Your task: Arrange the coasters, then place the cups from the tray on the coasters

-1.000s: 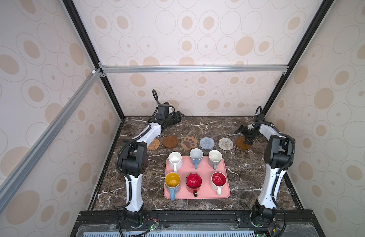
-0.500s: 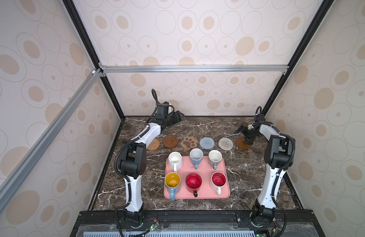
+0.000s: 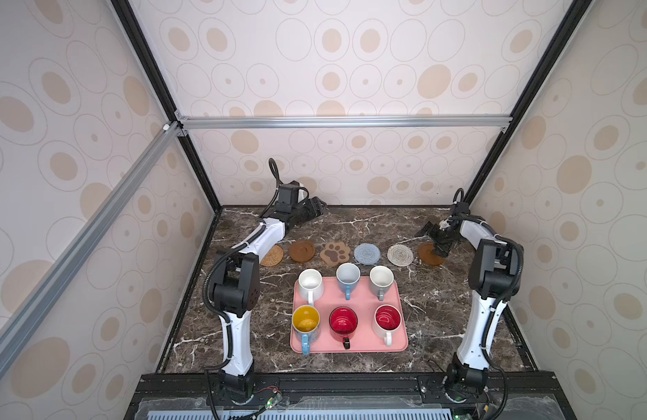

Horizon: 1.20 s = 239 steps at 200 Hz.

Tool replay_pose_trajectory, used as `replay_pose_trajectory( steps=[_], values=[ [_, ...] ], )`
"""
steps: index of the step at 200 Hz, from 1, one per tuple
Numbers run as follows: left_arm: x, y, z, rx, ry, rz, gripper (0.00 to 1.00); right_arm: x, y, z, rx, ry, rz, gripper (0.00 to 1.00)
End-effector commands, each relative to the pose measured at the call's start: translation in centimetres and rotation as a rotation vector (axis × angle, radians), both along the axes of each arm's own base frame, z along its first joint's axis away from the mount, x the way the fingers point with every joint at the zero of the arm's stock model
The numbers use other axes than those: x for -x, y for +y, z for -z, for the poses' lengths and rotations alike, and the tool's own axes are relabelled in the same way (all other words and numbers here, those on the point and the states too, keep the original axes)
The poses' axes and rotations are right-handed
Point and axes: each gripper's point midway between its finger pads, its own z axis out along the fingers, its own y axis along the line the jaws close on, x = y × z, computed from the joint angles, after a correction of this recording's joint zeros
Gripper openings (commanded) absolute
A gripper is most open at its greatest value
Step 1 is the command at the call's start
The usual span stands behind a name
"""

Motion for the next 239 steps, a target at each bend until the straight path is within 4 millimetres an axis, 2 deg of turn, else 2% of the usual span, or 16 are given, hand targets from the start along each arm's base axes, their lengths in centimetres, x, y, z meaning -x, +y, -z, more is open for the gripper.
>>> replay_pose_trajectory(
  steps=[1, 239],
  values=[
    [0.2, 0.6, -3.5, 0.02, -0.07, -0.018, 0.77, 1.6, -1.7, 1.5, 0.053, 0.066, 0.019, 1.0],
    [0.5, 0.6, -3.7, 0.024, -0.075, -0.017, 0.77, 1.8, -2.8, 1.1, 0.066, 0.062, 0.024, 1.0]
  ],
)
